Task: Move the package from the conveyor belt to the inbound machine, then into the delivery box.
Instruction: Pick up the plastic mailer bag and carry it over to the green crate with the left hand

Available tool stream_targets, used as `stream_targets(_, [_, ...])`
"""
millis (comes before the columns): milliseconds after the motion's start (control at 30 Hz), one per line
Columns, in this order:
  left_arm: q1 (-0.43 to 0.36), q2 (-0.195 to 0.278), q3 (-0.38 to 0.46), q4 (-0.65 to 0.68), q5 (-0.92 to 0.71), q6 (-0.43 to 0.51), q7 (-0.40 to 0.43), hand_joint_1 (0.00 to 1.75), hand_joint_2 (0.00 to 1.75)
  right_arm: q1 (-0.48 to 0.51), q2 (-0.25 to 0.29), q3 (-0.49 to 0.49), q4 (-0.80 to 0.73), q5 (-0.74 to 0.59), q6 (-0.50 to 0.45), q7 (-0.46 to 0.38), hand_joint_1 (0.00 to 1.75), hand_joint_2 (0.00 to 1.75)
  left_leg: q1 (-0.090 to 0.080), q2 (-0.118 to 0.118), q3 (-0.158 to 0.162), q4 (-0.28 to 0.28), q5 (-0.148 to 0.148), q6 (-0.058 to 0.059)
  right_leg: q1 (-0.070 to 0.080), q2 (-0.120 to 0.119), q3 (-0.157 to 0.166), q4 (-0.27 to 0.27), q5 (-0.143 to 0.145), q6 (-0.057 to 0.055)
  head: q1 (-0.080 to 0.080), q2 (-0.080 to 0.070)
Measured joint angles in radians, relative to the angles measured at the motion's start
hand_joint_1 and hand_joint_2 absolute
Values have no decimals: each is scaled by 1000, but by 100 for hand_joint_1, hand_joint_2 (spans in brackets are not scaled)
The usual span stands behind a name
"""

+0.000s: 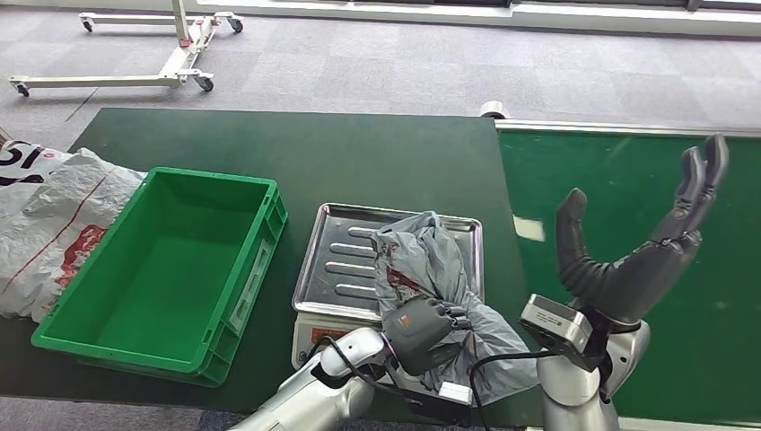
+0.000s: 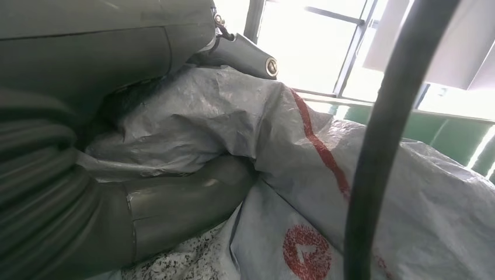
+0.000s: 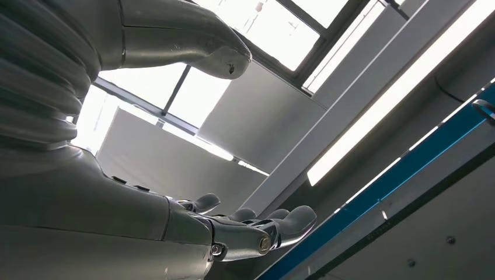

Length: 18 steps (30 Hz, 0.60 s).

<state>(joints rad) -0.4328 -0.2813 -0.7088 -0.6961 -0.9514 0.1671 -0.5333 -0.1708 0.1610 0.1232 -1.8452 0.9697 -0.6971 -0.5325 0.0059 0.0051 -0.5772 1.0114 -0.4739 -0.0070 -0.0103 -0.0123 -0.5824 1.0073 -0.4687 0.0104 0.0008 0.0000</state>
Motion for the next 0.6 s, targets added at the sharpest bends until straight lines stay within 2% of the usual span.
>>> stream_targets(200, [4, 2, 0, -3, -1, 10, 1, 175, 175, 1, 0, 0, 0, 0, 0, 2, 0, 175, 0, 0, 0, 0, 0, 0, 0, 0, 0, 0, 0, 0, 0, 0])
stream_targets(300, [14, 7, 4, -17, 2, 46, 4, 175, 175, 2, 0, 0, 0, 0, 0, 6, 0, 175, 0, 0, 0, 0, 0, 0, 0, 0, 0, 0, 0, 0, 0, 0])
stream_targets(433, [46, 35, 49, -98, 32, 180, 23, 175, 175, 12, 0, 0, 0, 0, 0, 10, 0, 175, 0, 0, 0, 0, 0, 0, 0, 0, -1, 0, 0, 0, 0, 0])
stream_targets(600, [54, 97, 180, -273, -27, 377, 127, 175, 175, 24, 0, -2, 0, -2, 0, -1, 0, 175, 1, 0, -1, 0, 1, -1, 1, 1, -1, 1, 0, 0, 0, 0])
